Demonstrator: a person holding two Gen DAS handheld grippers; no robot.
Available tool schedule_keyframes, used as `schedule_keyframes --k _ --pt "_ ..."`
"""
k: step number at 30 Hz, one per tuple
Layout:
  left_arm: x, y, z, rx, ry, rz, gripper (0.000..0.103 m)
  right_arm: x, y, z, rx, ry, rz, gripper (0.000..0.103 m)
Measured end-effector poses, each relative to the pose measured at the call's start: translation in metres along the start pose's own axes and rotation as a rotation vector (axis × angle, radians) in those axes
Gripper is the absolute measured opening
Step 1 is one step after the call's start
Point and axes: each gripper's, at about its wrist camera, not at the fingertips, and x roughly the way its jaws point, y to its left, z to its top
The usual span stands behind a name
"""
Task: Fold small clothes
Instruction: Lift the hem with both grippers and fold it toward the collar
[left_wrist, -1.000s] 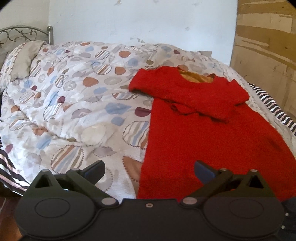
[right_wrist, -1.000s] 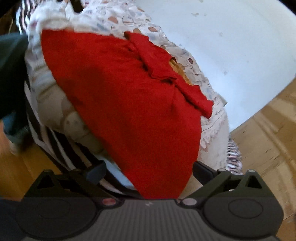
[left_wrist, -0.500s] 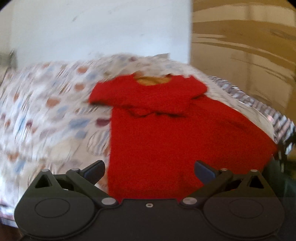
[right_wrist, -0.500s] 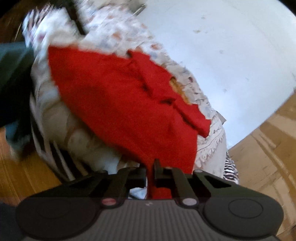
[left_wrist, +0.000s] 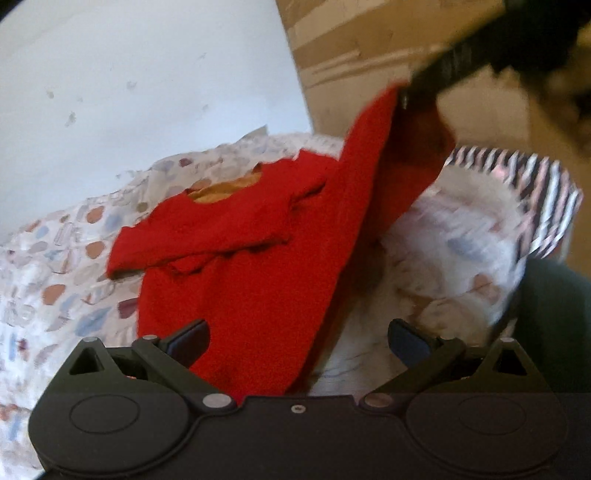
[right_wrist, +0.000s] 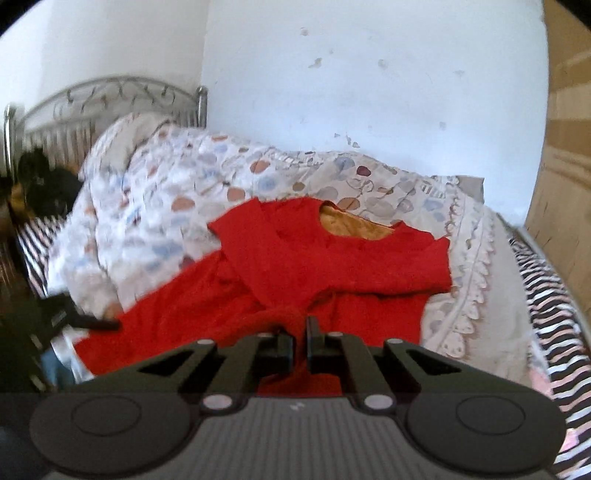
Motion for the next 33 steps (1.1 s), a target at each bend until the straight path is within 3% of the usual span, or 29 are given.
schedule_keyframes --k 4,6,7,8,13,16,19,21,26,33 --pt "0.021 0.021 -0.001 -0.070 0.098 0.004 0.076 -0.001 -0.008 0.007 0.064 -0.026 0.019 0.007" --pt "0.027 0.034 -0.006 -0.121 0.139 0.010 0.051 0.001 -0.012 0.009 0.107 -0.041 0.035 0.007" --pt "0.028 0.039 -0.007 -0.137 0.147 0.022 0.046 -0.001 -0.013 0.010 0.113 -0.048 0.034 0.007" --pt "0.027 0.045 -0.009 -0.147 0.150 0.042 0.041 -0.001 -0.013 0.011 0.111 -0.052 0.031 0.007" --pt "0.011 0.067 -0.017 -0.171 0.123 0.177 0.035 -0.004 -0.013 0.008 0.130 -0.058 0.025 0.007" --pt "0.000 0.083 -0.022 -0.216 0.092 0.214 0.009 -0.009 -0.013 0.004 0.134 -0.062 0.015 0.007" --pt "-0.016 0.101 -0.016 -0.366 0.012 0.205 0.006 -0.015 -0.009 -0.005 0.131 -0.076 -0.008 0.007" --pt "-0.025 0.106 -0.007 -0.413 -0.055 0.216 0.005 -0.020 -0.003 -0.012 0.103 -0.093 -0.046 0.007" --pt "-0.054 0.100 0.021 -0.375 -0.214 0.253 0.005 -0.044 0.016 -0.032 0.030 -0.179 -0.184 0.006" --pt "-0.106 0.084 0.041 -0.329 -0.330 0.248 0.005 -0.107 0.043 -0.051 0.001 -0.351 -0.273 0.005"
